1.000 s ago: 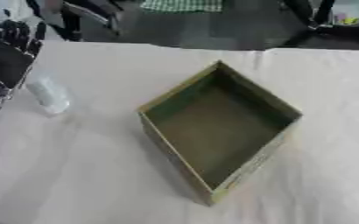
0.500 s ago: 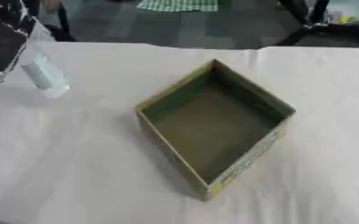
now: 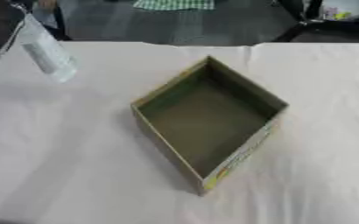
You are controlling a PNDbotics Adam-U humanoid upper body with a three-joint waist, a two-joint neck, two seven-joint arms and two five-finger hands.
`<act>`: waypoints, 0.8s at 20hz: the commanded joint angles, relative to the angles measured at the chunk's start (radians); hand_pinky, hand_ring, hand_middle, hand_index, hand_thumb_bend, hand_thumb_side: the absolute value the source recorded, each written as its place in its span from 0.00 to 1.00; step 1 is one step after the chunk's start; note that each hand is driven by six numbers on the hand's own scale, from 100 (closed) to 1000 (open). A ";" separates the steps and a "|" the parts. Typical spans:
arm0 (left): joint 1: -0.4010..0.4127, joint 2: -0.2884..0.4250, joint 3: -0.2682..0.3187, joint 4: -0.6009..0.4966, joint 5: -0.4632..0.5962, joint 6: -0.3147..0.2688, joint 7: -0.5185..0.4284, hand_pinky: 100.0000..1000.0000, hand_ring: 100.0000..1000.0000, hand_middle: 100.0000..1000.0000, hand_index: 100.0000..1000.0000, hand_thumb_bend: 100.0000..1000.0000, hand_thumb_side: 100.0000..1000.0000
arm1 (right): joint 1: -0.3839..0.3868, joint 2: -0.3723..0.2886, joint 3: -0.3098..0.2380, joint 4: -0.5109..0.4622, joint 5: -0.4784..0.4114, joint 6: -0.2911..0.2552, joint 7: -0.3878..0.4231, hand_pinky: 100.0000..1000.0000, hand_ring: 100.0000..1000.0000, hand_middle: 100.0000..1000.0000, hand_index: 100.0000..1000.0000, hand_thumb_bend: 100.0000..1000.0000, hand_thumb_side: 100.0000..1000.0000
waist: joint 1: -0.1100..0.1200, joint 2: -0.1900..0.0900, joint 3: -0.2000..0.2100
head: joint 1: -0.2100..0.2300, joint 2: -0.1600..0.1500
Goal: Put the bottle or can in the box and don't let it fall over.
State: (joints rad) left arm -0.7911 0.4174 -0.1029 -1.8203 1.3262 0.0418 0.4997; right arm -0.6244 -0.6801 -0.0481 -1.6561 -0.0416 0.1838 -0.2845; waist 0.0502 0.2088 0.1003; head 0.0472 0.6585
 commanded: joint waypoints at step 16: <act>-0.171 -0.128 -0.101 -0.034 0.025 0.138 0.045 0.63 0.32 0.21 1.00 0.61 0.67 | -0.021 0.006 -0.001 0.009 0.000 0.013 0.004 0.79 0.71 0.71 0.87 0.00 0.73 | -0.001 -0.065 -0.016 | -0.052 0.026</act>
State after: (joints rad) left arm -0.9378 0.2883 -0.2036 -1.8470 1.3478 0.1707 0.5431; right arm -0.6256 -0.6580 -0.0426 -1.6425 -0.0452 0.1973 -0.2773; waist 0.0534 0.1652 0.0846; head -0.0018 0.6841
